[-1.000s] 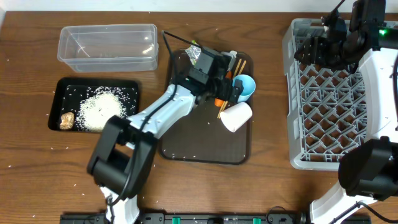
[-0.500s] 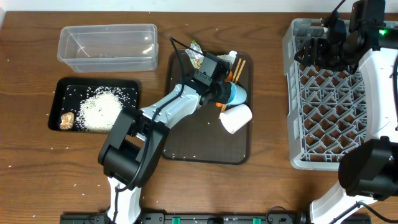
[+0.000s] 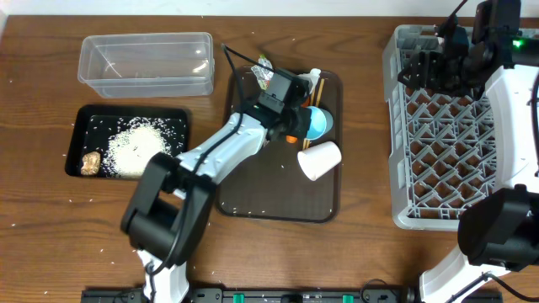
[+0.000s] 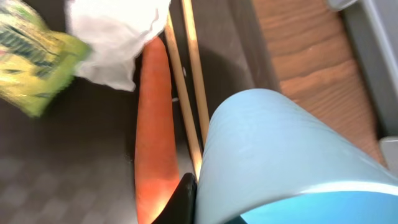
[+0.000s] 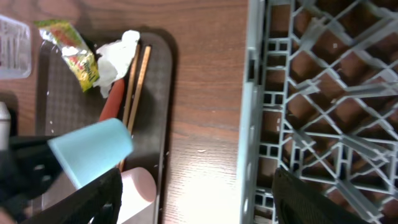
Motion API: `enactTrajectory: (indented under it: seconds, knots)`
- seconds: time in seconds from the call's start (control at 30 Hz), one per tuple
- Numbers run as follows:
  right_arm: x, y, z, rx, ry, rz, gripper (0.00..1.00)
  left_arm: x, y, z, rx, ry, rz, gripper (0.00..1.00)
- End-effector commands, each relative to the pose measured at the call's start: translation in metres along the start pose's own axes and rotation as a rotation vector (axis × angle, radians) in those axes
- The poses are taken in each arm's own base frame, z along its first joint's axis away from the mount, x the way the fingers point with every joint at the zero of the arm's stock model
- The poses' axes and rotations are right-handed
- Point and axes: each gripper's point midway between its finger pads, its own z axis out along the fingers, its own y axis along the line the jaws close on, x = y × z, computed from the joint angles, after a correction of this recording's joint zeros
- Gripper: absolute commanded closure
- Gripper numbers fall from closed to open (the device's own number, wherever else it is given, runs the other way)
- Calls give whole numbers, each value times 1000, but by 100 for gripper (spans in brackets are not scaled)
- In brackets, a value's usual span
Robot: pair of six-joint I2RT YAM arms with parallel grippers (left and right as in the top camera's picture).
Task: Sort waste into correct bins and load items into the dishwasher rack
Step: 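Reach the left gripper to the light-blue cup and grasp it, then lift the light-blue cup and hand it to the right gripper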
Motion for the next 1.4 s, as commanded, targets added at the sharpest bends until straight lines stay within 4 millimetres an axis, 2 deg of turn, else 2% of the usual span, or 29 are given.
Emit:
enactTrajectory:
  seconds: [0.0, 0.13, 0.27, 0.53, 0.73, 0.8, 0.93, 1.13, 1.37]
  knots:
    - [2, 19, 1, -21, 3, -50, 25, -33, -6, -42, 21, -98, -10, 94]
    - [4, 34, 4, -51, 11, -98, 20, -38, -20, -68, 162, -95, -24, 94]
    - [8, 70, 4, -220, 10, -221, 17, -39, -32, -89, 391, -61, -56, 94]
    - [16, 150, -24, -799, -104, -421, 14, -46, -28, -142, 768, -61, -69, 94]
    - [38, 184, -35, -1181, -176, -497, 14, -55, -32, -176, 951, -113, 2, 94]
    - [47, 192, -36, -1260, -185, -528, 15, -56, -33, -178, 961, -124, 19, 94]
    - [59, 206, -29, -1286, -165, -566, 17, -57, -33, -178, 960, -127, 23, 94]
    - [65, 222, -29, -1310, -168, -628, 17, -57, -33, -176, 956, -129, 26, 94]
    - [69, 229, -28, -1322, -160, -647, 16, -57, -32, -175, 952, -139, 43, 94]
